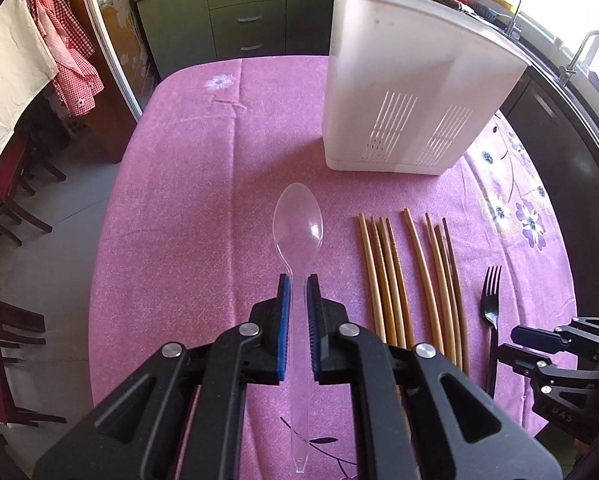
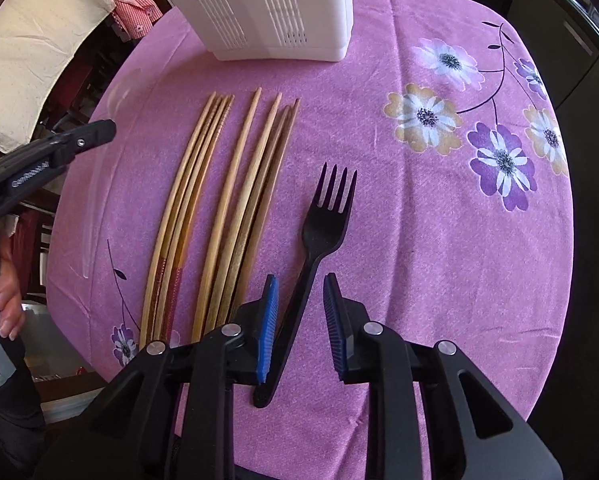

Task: Organize utensils
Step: 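Close left gripper on the clear spoon while right gripper grasps the black fork, then lower spoon into white caddy with left gripper while right gripper inserts fork there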

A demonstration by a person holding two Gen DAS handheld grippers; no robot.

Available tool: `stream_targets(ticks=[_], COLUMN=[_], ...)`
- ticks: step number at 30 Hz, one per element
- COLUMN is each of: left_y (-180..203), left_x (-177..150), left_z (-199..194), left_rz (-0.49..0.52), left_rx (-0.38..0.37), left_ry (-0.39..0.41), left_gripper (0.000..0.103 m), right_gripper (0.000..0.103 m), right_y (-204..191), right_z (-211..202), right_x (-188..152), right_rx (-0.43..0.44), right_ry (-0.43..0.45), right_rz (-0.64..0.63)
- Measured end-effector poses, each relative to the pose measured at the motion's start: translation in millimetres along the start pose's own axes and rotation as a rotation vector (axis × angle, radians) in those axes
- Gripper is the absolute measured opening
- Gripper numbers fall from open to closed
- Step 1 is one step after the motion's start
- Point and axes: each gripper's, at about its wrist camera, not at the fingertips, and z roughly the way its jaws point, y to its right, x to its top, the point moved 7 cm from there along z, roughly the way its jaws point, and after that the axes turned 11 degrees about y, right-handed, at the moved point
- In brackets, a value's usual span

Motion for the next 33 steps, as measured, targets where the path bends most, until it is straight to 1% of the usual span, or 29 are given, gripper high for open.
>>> stream_targets(ticks=[4, 8, 9, 10, 12, 15, 19, 23, 26, 29, 33], left_y=[1, 0, 0, -1, -2, -2, 2, 11, 21, 37, 57], left_x=[-1, 0, 0, 0, 1, 4, 14, 44, 82, 123, 172], left_z=[-11, -20, -22, -24, -29, -37, -55, -84, -109, -130, -136], left_rz=[0.006, 0.007, 0.006, 0.005, 0.008, 0.007, 0.004, 0.001, -0.001, 0.007, 0.012], left_rx=[-0.023, -0.046, -0.051, -0.056, -0.058, -0.065, -0.093, -0.135, -0.164, -0.193, -0.219], left_ry=[0.037, 0.063, 0.069, 0.074, 0.090, 0.114, 0.154, 0.229, 0.328, 0.459, 0.601], left_gripper=[0.008, 0.008, 0.008, 0.008, 0.009, 0.008, 0.008, 0.008, 0.008, 0.008, 0.008], right_gripper=[0.022, 0.021, 0.018, 0.013, 0.010, 0.010, 0.010, 0.010, 0.010, 0.010, 0.010], right_y=[-1, -5, -7, -9, -15, -22, -20, -6, 2, 12, 24], right_z=[9, 19, 21, 22, 24, 29, 27, 3, -18, -38, -56], right_x=[2, 7, 8, 9, 12, 15, 5, 2, 1, -5, -17], right_rx=[-0.074, -0.110, -0.123, -0.128, -0.137, -0.144, -0.092, 0.013, 0.096, 0.159, 0.240], right_ry=[-0.034, -0.067, -0.062, -0.062, -0.053, -0.035, 0.006, 0.104, 0.196, 0.274, 0.338], right_rz=[-0.014, -0.024, -0.032, -0.041, -0.063, -0.092, -0.061, -0.008, 0.036, 0.062, 0.094])
